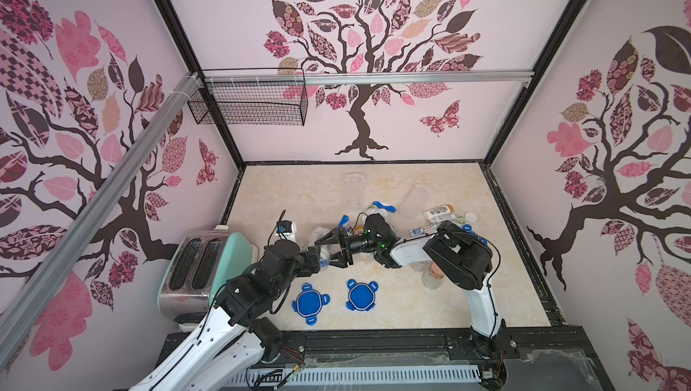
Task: Take out toiletry kits
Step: 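Pour the toiletry kits out of the container.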
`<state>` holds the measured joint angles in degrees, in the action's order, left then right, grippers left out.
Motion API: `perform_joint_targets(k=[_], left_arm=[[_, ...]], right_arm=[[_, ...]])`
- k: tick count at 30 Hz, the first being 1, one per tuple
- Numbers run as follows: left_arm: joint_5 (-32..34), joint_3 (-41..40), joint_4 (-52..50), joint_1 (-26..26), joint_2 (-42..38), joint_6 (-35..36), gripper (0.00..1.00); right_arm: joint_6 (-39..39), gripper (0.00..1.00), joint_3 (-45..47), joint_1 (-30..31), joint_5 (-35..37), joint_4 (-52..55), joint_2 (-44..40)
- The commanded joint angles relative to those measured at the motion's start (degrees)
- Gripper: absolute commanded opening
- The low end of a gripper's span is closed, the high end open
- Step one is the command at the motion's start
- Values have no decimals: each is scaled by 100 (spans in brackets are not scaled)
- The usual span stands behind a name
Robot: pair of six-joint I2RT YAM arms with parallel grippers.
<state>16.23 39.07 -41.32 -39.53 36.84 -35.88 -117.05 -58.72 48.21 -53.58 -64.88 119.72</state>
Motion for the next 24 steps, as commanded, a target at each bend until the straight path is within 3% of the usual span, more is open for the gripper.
perform_joint_targets(k=[1,7,24], left_arm=[[-372,-370,223,-29,-187,-607,85],[-135,-519,154,-21,-405,-446,86],[-590,-619,245,-162,116,-631,94]], right_arm=[[95,61,-12,5,9,-492,-66],[253,61,118,25,-21,-450,111],[-74,63,-150,48,74,-738,499]])
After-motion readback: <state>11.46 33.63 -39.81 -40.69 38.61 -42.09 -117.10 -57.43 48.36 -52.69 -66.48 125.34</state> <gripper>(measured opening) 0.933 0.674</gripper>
